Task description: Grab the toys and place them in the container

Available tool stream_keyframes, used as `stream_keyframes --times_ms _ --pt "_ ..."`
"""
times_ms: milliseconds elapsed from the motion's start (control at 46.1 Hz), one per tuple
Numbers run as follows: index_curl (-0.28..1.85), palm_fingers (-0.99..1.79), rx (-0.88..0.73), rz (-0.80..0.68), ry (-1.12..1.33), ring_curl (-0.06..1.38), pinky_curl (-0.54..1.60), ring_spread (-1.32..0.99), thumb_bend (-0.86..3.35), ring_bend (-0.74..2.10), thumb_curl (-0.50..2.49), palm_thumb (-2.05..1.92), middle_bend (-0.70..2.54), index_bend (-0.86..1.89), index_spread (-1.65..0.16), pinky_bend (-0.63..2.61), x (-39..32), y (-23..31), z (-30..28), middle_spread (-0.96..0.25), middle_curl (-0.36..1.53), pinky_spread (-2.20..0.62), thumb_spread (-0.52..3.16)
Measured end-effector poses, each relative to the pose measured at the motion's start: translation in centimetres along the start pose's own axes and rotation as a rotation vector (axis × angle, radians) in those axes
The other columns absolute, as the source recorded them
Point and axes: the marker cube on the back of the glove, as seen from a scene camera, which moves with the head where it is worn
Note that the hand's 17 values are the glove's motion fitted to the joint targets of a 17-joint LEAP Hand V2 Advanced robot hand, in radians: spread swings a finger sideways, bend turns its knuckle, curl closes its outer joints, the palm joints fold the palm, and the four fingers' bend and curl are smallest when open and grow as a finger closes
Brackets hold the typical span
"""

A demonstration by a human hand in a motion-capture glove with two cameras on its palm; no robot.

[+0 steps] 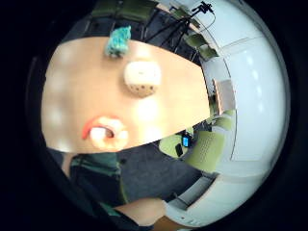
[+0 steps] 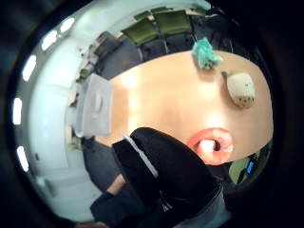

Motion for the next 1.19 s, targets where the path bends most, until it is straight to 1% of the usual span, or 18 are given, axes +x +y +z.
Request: stream_keyframes --times_ms 152,325,585,716,802,932,1019,1106,1193 --pt "0.35 0.08 -0.074 0.024 -0.023 0.21 0.31 -0.36 -0.10 0.20 0.05 -0.15 0.23 0.19 -0.27 0.36 2.2 2.2 6.3 -0.14 0.32 -0.11 1.07" --pt "0.37 0.07 -0.105 0.019 0.039 0.22 0.32 -0.37 -0.10 0.20 0.06 -0.15 0.22 0.19 -0.28 0.36 2.7 3.4 10.5 -0.14 0.34 -0.10 1.06" --pt "0.39 0.07 -0.210 0.035 -0.018 0.24 0.34 -0.37 -0.11 0.19 0.07 -0.16 0.20 0.18 -0.28 0.39 2.8 5.8 15.6 -0.15 0.36 -0.08 1.00" --pt "0.39 0.06 -0.208 0.053 -0.070 0.24 0.35 -0.37 -0.10 0.19 0.09 -0.15 0.19 0.17 -0.28 0.44 3.1 6.2 16.2 -0.15 0.36 -0.06 0.96" --pt "0.39 0.11 -0.207 0.055 -0.080 0.25 0.36 -0.37 -0.09 0.20 0.10 -0.13 0.17 0.18 -0.30 0.50 3.1 6.4 16.4 -0.16 0.36 -0.05 0.95" --pt "0.44 0.23 -0.222 0.054 -0.085 0.24 0.38 -0.37 -0.07 0.18 0.12 -0.08 0.13 0.36 -0.34 0.55 2.9 7.2 16.5 -0.17 0.33 -0.02 0.96" --pt "0.52 0.32 -0.232 0.069 -0.116 0.23 0.38 -0.38 -0.04 0.16 0.14 -0.04 0.12 0.59 -0.35 0.56 2.9 6.9 16.3 -0.17 0.30 -0.03 0.99" --pt "0.60 0.35 -0.209 0.078 -0.150 0.24 0.38 -0.39 -0.01 0.19 0.16 0.00 0.16 0.73 -0.35 0.55 2.8 6.8 15.9 -0.17 0.30 -0.03 1.04" --pt "0.66 0.46 -0.171 0.101 -0.157 0.25 0.36 -0.41 0.03 0.26 0.19 0.08 0.22 0.81 -0.36 0.48 2.9 6.7 15.5 -0.19 0.33 -0.04 1.13"
